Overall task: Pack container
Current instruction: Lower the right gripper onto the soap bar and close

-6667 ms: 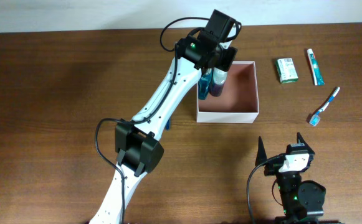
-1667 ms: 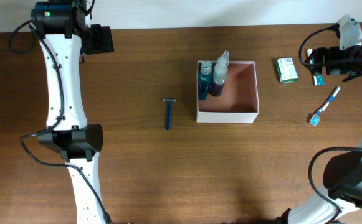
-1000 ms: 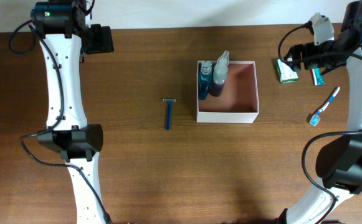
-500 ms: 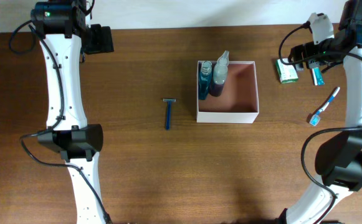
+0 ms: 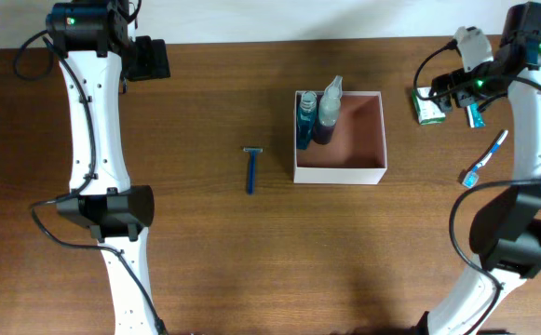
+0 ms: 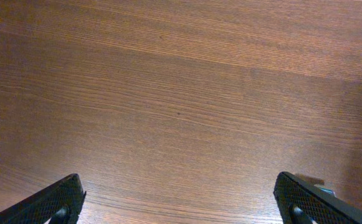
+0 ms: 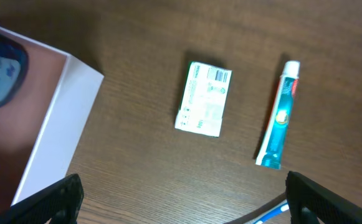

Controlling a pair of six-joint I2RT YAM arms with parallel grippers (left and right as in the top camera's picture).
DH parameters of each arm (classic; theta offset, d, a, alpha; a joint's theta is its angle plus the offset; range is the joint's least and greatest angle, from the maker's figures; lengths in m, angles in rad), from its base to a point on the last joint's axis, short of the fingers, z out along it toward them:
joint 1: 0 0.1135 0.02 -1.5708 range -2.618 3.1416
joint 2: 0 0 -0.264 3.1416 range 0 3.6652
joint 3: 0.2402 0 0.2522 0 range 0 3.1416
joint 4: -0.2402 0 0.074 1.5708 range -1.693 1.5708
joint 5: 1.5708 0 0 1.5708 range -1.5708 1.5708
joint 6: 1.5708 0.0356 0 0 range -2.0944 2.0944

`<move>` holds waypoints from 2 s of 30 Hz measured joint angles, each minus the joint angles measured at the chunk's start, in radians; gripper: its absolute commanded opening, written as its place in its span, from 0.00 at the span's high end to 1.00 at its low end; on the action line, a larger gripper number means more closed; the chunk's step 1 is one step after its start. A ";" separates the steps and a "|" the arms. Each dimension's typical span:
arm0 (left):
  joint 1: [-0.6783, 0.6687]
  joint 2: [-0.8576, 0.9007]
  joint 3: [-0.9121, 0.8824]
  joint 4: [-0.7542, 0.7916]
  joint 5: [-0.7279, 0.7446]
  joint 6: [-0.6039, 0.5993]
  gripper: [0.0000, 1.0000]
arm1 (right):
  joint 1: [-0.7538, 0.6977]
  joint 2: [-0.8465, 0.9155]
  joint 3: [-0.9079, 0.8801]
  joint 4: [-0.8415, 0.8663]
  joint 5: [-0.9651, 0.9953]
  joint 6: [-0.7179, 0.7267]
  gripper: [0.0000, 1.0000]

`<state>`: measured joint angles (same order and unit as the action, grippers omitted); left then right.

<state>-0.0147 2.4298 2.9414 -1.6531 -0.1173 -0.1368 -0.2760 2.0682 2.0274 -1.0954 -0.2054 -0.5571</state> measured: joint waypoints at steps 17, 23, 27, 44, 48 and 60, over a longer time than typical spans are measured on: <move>0.000 0.000 0.000 0.000 0.000 0.000 0.01 | -0.049 0.075 -0.002 0.079 0.032 -0.005 0.01; 0.000 0.000 0.000 0.000 0.000 0.000 0.01 | -0.049 0.091 -0.013 0.088 0.032 -0.005 0.01; 0.000 0.000 0.000 0.000 0.000 0.000 0.00 | -0.045 0.137 -0.016 0.095 0.027 -0.005 0.01; 0.000 0.000 0.000 0.000 0.000 0.000 0.01 | -0.010 0.219 -0.022 0.241 -0.010 0.131 0.01; 0.000 0.000 0.000 0.000 0.000 0.000 0.01 | -0.010 0.245 -0.022 0.240 -0.019 0.168 0.01; 0.000 0.000 0.000 0.000 0.000 0.000 0.01 | -0.009 0.301 -0.023 0.288 -0.022 0.157 0.01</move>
<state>-0.0147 2.4298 2.9414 -1.6535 -0.1173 -0.1368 -0.2852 2.3695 2.0045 -0.8078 -0.2272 -0.4004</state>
